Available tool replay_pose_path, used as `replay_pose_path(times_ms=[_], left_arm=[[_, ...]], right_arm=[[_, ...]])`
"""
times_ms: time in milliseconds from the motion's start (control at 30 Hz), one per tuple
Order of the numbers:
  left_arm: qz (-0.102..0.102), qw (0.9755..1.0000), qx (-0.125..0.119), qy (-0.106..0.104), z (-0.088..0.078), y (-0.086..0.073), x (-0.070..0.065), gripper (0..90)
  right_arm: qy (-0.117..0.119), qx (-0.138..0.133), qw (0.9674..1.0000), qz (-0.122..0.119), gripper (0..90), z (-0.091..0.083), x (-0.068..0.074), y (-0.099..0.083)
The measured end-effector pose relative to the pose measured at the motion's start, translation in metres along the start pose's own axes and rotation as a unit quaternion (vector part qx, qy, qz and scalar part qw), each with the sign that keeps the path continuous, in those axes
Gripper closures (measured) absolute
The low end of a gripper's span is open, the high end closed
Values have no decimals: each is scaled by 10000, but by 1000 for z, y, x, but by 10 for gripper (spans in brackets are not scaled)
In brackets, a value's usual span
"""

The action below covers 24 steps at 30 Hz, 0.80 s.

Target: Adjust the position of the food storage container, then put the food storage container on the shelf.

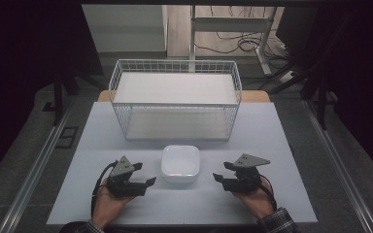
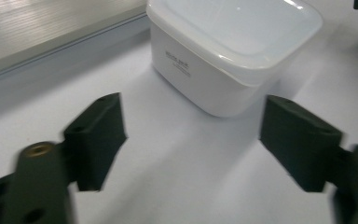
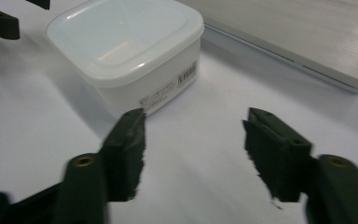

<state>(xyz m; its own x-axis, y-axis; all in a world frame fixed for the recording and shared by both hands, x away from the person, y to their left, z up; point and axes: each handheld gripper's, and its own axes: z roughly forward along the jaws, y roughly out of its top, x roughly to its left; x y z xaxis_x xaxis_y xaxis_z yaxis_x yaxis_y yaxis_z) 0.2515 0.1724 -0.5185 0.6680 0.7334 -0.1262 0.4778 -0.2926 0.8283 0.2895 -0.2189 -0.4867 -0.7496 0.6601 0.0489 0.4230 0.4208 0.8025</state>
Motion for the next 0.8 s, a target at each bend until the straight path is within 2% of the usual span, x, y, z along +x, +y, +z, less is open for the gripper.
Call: replay_pose_path(times_ms=[67,167,300,400,433,500,567,800], left_arm=[[-22,10000,31,-14,0,-1,0,108],[9,9999,170,19,2,-7,-3,54],[74,9999,60,-137,3,-10,-2,29],[90,9999,16,-137,3,-11,0,26],[36,9999,-7,-162,4,-11,3,26],[-12,9998,-9,-183,4,-12,4,26],[-103,9998,0,-192,3,-12,7,29],[-73,9997,96,-211,2,-6,8,37]], right_arm=[[-6,-55,10000,-33,242,-3,1,-4],[-15,-55,9999,-93,156,-5,3,-9],[23,49,9998,-188,96,-1,7,-11],[59,93,9998,-190,76,2,8,-12],[40,131,9995,-288,66,4,8,-13],[23,130,9994,-309,65,4,8,-13],[60,95,9996,-248,63,4,6,-13],[245,15,9996,-120,63,5,4,-10]])
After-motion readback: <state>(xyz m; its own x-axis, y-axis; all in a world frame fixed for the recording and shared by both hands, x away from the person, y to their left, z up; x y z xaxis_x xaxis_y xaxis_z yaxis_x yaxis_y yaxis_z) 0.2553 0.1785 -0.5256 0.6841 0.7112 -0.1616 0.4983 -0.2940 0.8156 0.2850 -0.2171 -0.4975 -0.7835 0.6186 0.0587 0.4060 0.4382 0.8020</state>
